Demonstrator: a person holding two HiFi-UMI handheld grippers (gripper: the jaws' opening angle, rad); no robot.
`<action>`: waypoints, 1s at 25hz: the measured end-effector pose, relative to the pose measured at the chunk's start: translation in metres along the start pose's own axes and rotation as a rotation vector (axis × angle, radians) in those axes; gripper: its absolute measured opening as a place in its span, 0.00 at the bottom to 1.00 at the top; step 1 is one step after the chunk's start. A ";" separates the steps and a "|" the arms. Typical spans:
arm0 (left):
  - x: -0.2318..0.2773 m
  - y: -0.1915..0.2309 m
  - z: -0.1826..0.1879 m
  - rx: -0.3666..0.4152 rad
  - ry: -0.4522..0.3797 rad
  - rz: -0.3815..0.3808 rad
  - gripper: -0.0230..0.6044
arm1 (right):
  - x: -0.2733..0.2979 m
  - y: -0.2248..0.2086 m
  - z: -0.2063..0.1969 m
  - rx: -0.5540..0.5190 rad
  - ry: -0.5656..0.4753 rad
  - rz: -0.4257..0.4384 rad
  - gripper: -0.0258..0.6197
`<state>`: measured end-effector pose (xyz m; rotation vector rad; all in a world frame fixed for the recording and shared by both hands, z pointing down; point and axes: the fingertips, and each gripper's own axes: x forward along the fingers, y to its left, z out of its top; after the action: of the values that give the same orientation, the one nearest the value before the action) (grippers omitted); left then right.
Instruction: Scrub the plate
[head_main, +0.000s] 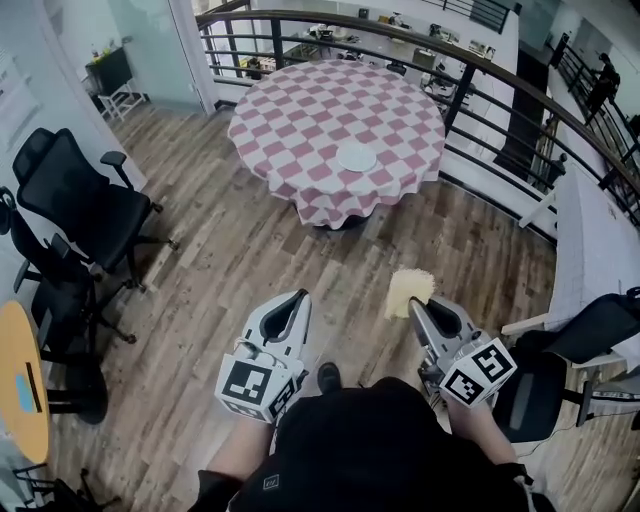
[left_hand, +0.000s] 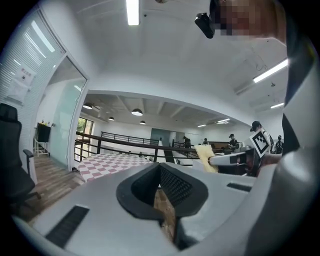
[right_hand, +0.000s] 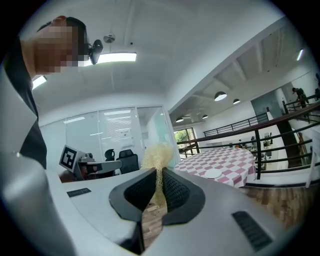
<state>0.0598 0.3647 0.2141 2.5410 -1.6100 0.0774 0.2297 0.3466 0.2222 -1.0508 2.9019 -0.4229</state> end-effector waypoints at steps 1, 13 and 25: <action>0.006 0.007 0.001 -0.003 0.002 -0.005 0.04 | 0.007 -0.002 0.001 0.000 0.005 -0.002 0.10; 0.096 0.055 -0.009 -0.046 0.055 -0.029 0.04 | 0.079 -0.074 0.002 0.047 0.050 -0.020 0.10; 0.138 0.091 -0.021 -0.097 0.101 -0.059 0.04 | 0.129 -0.103 -0.016 0.079 0.105 0.002 0.10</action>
<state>0.0371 0.2050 0.2585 2.4675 -1.4651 0.1169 0.1927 0.1937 0.2733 -1.0461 2.9480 -0.6044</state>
